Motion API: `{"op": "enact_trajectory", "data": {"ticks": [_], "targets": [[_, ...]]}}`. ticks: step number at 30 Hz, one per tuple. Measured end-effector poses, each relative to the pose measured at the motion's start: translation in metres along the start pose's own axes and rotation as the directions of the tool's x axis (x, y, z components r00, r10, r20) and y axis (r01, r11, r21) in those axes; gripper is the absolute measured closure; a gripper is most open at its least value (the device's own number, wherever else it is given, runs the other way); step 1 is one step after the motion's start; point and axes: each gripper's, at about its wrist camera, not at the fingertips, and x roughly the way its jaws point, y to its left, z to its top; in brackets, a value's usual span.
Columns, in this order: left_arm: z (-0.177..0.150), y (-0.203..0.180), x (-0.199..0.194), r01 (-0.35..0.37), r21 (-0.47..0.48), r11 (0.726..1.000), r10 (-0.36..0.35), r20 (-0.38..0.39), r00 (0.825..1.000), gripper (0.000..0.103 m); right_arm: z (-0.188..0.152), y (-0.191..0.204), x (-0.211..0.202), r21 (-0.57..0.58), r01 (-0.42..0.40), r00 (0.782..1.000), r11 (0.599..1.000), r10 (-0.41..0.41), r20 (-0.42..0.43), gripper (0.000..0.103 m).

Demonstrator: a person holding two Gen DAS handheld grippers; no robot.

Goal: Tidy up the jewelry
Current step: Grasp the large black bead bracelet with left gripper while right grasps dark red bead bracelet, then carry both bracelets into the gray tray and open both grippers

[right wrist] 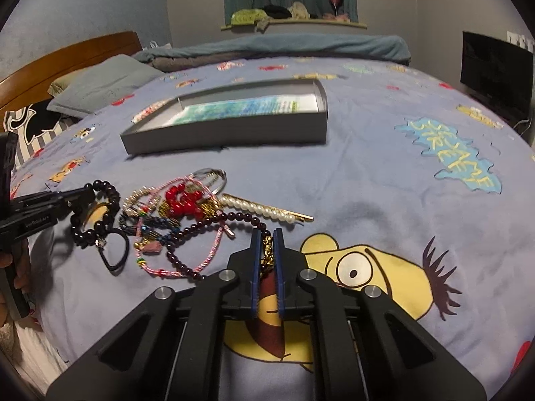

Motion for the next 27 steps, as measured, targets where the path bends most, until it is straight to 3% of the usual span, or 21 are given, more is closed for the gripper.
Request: {"op": "enact_trajectory", "data": {"ticks": [6,14,21,27], "targets": [[0.003,-0.019,-0.029,-0.033,0.072,0.997,0.024,0.129,0.991,0.088,0.000,0.013,-0.028,-0.058,0.027,0.990,0.998,-0.019,0.136,0.096],[0.028,-0.034,-0.049,-0.033,0.123,0.992,0.008,0.199,0.980,0.088,0.020,0.024,-0.054,-0.087,0.069,0.960,0.994,-0.042,0.277,0.096],[0.085,-0.027,-0.041,-0.063,0.106,0.992,0.034,0.253,0.967,0.088,0.069,0.025,-0.045,-0.096,0.100,0.938,0.990,-0.061,0.342,0.096],[0.135,-0.024,-0.006,-0.063,0.093,0.994,0.037,0.266,0.963,0.088,0.121,0.020,-0.002,-0.093,0.130,0.927,0.987,-0.088,0.364,0.096]]}}
